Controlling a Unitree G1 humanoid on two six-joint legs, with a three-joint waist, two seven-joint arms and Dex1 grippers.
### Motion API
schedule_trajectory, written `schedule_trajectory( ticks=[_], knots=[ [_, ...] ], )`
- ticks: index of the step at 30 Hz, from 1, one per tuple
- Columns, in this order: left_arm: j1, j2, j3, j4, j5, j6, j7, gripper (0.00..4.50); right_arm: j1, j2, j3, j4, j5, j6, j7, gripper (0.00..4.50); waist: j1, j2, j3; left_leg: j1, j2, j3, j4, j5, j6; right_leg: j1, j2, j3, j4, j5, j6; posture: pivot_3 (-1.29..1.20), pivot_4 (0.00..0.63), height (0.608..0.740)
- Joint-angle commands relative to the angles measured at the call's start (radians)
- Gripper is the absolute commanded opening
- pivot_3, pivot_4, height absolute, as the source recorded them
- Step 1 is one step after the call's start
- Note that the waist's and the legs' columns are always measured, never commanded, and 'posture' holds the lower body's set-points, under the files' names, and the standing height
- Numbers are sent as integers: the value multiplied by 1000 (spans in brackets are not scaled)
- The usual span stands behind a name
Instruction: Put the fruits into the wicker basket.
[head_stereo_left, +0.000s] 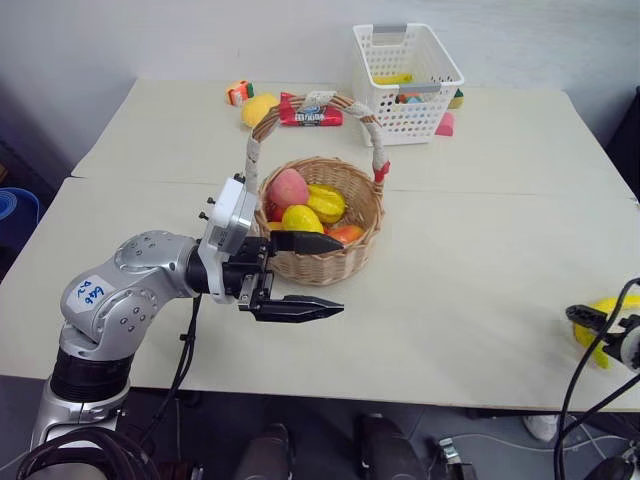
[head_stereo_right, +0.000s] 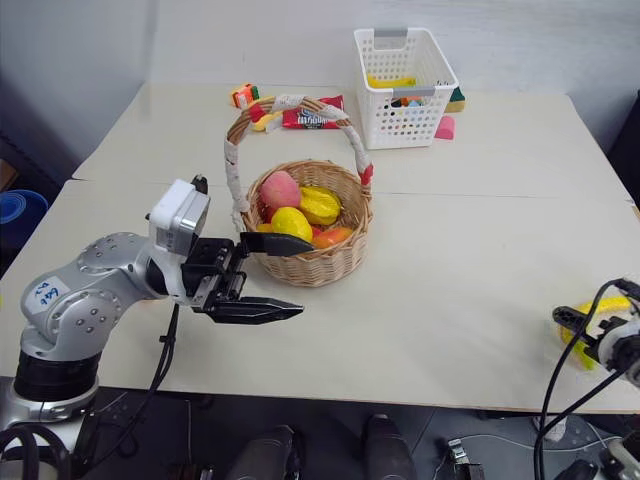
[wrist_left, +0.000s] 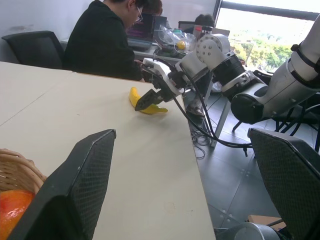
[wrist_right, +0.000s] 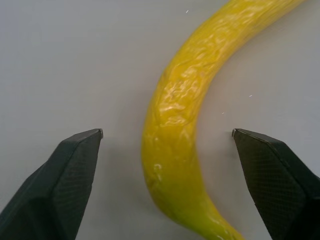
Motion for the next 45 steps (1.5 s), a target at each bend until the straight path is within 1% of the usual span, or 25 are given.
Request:
schedule_trajectory(
  ticks=[1,4,5,7,8,9,12,15,17,19,20,21,23,25,27,29,31,34,36,38,40,42,44,45],
  knots=[
    [-9,15,29,-18,3,-18,7,4439,76,-34,62,17,-9,-104,38,3237,0,0,0,0,0,0,0,0,0,0,0,0,0,0,0,0,150,740],
    [-9,19,32,-14,9,-21,7,4439,135,-71,110,22,-8,-184,80,2383,1,-1,0,0,0,0,0,0,0,1,0,0,-1,0,0,0,150,740],
    [-10,19,32,-13,11,-22,7,4439,157,-85,126,12,0,-210,104,1988,1,-1,0,0,0,0,0,0,0,1,0,0,-1,0,0,0,150,740],
    [-10,20,33,-12,14,-23,7,4439,186,-103,143,-1,13,-246,137,1339,1,-1,0,0,0,0,0,0,0,1,0,0,-1,0,0,0,150,740],
    [-10,21,36,-12,14,-23,8,4439,209,-114,152,-42,51,-274,197,1058,1,-1,0,0,0,0,0,0,0,1,0,-1,-1,0,0,0,150,740],
    [-9,23,40,-14,13,-21,13,4439,233,-129,147,-110,138,-266,294,911,1,-1,0,1,0,0,0,0,0,1,0,0,0,0,0,0,150,740],
    [-7,29,54,-7,14,-19,28,4439,274,-183,98,-298,429,-189,542,907,-4,0,0,1,1,0,0,0,0,1,3,0,0,0,0,0,150,740],
    [-12,42,66,12,26,-25,37,4439,304,-278,99,-415,646,-140,685,907,-2,0,0,2,1,0,0,-1,1,1,3,-1,0,0,1,0,150,740],
    [-19,52,81,22,23,-22,46,4439,281,-316,126,-448,757,-146,712,907,3,-4,0,3,2,-4,0,-1,1,4,3,-1,-2,0,1,0,150,740],
    [-25,60,106,37,18,-17,61,4439,197,-329,189,-475,886,-194,709,907,4,-7,0,3,2,-4,0,-1,1,5,2,-2,-3,0,1,0,150,740],
    [-27,62,116,43,18,-16,68,4439,157,-329,220,-491,932,-227,705,907,4,-7,0,3,1,-5,0,-1,2,5,0,-2,-4,0,1,0,150,740],
    [-31,64,122,50,19,-15,77,4439,96,-319,277,-495,957,-256,685,907,4,-7,0,3,0,-5,0,-1,2,5,-1,-2,-4,0,1,0,150,740],
    [-37,70,129,51,22,-12,85,4439,-47,-275,426,-475,934,-294,606,907,0,-7,1,4,0,-4,0,-1,2,5,-1,-3,-4,0,1,0,150,740],
    [-42,78,133,45,19,-9,90,4439,-192,-212,580,-427,847,-325,510,907,-5,-7,1,4,1,-5,0,-1,1,5,-2,-3,-9,0,1,0,150,740],
    [-51,90,142,47,18,-4,95,4439,-359,-113,727,-330,734,-361,422,907,-7,-7,1,4,1,-5,0,-1,-1,4,-3,-3,-8,0,0,0,150,740],
    [-57,101,150,53,23,-4,97,4439,-477,-37,824,-232,651,-386,375,907,-10,-7,1,1,1,-4,0,0,-2,0,-4,-3,-7,0,0,0,150,740],
    [-59,108,155,56,27,-6,99,4439,-558,14,902,-136,561,-421,353,907,-15,-7,1,-2,1,-5,0,0,-3,-3,-4,-3,-2,0,0,0,150,740],
    [-59,116,164,53,28,-10,106,4439,-664,76,1011,40,388,-504,317,907,-21,-7,1,-4,1,-7,0,0,-3,-4,-5,-4,-3,0,0,0,150,740],
    [-58,117,168,49,27,-11,113,4439,-712,105,1040,126,326,-548,325,907,-22,-7,1,-5,0,-7,0,0,-3,-4,-5,-5,-3,0,0,0,150,740],
    [-52,115,170,44,27,-14,120,4439,-752,137,1043,193,294,-569,332,907,-24,-7,1,-5,0,-7,0,0,-3,-4,-5,-5,-3,0,0,0,150,740],
    [-46,114,171,38,28,-16,125,4439,-774,162,1033,229,281,-569,338,1643,-26,-7,1,-5,0,-6,0,0,-3,-5,-5,-6,-3,0,0,0,150,740],
    [-39,113,173,31,26,-17,131,4439,-776,178,1025,235,279,-562,351,2209,-27,-7,1,-5,1,-6,0,0,-3,-6,-5,-6,-2,0,0,0,150,740],
    [-30,112,176,25,26,-19,135,4439,-765,181,1003,195,306,-537,366,2895,-27,-7,1,-5,1,-6,0,0,-3,-5,-5,-6,-2,0,0,0,150,740],
    [-25,113,179,22,25,-20,136,4439,-759,179,990,169,320,-523,369,3087,-27,-7,1,-5,1,-6,0,0,-3,-6,-5,-6,-2,0,0,0,150,740]
  ],
)
